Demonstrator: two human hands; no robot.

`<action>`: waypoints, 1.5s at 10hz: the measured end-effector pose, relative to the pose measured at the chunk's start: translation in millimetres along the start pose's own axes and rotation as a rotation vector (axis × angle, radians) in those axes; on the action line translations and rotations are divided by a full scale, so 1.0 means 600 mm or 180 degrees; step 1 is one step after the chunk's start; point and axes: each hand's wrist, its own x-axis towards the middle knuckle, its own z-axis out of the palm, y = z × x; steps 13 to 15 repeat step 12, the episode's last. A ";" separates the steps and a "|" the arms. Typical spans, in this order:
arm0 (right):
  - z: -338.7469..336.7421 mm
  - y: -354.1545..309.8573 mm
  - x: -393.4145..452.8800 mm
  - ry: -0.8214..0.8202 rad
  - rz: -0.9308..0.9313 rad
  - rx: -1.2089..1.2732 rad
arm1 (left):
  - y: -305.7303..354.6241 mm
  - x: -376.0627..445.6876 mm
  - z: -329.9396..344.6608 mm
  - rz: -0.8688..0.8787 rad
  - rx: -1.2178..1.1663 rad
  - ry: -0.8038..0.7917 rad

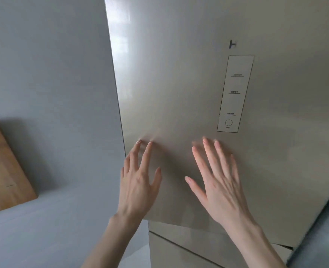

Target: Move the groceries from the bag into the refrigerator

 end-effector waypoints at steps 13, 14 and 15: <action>0.058 -0.038 0.090 0.0561 0.0157 0.0651 | -0.036 0.045 0.015 -0.0019 0.0558 -0.0236; 0.058 -0.038 0.090 0.0561 0.0157 0.0651 | -0.036 0.045 0.015 -0.0019 0.0558 -0.0236; 0.058 -0.038 0.090 0.0561 0.0157 0.0651 | -0.036 0.045 0.015 -0.0019 0.0558 -0.0236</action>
